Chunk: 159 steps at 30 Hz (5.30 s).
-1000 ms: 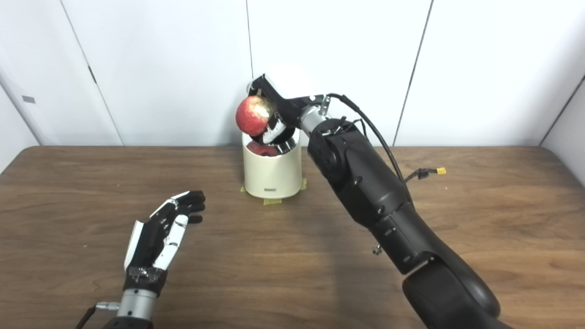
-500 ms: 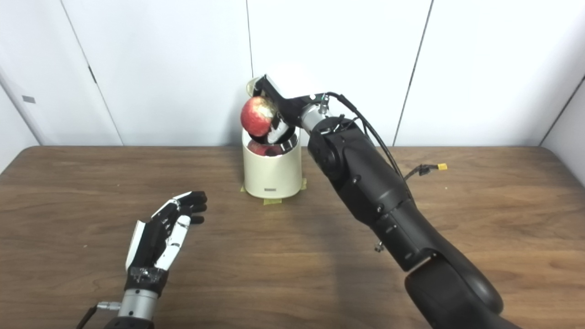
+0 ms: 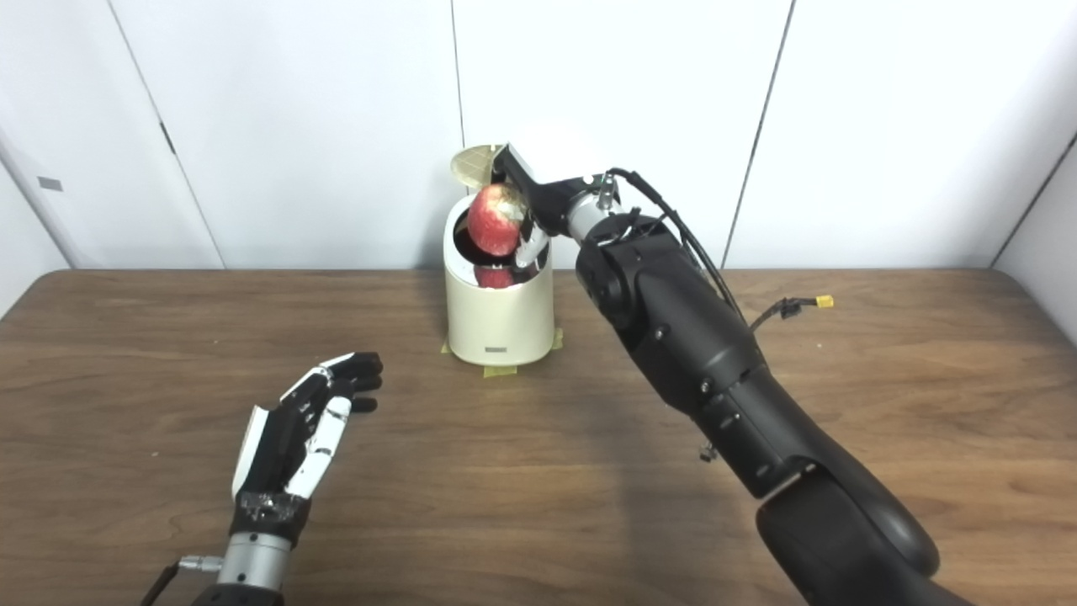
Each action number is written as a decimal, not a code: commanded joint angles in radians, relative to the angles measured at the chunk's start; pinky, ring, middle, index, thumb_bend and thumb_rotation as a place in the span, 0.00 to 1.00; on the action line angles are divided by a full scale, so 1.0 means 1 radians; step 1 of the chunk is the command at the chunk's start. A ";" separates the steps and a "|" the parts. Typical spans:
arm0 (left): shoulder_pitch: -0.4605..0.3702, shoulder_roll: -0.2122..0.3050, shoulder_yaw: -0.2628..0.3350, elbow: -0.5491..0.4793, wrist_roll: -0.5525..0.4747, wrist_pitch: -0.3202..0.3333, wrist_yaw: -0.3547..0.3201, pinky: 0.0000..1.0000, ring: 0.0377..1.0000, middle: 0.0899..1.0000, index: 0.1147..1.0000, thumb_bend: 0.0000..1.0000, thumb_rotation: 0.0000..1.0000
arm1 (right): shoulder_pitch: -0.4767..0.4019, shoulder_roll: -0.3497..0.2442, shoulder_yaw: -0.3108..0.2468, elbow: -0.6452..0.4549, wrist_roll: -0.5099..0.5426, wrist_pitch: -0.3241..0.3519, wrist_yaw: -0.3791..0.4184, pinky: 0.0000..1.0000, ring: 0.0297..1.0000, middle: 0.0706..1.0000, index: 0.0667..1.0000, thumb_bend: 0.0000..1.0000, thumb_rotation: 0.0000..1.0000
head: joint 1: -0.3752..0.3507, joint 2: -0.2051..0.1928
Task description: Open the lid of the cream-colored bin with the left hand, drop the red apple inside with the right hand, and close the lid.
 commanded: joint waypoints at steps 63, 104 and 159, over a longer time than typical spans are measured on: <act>-0.009 0.007 -0.013 -0.043 0.012 -0.004 -0.010 0.69 0.75 0.75 0.72 0.27 0.68 | -0.040 -0.034 0.029 -0.082 -0.036 0.068 0.066 0.38 0.52 0.67 0.61 0.98 0.17 | 0.005 0.012; -0.014 0.007 -0.011 -0.028 0.000 -0.014 -0.006 0.67 0.72 0.72 0.69 0.28 0.67 | 0.220 0.099 -0.287 -0.123 0.335 -0.455 -0.763 0.13 0.16 0.41 0.49 0.52 0.00 | -0.001 0.006; -1.088 0.238 -0.265 0.251 0.734 0.538 -0.366 1.00 1.00 0.91 0.87 0.74 0.99 | 0.787 0.105 -0.453 -0.287 0.838 -0.566 -0.349 0.61 0.68 0.70 0.71 0.27 0.69 | 0.004 -0.048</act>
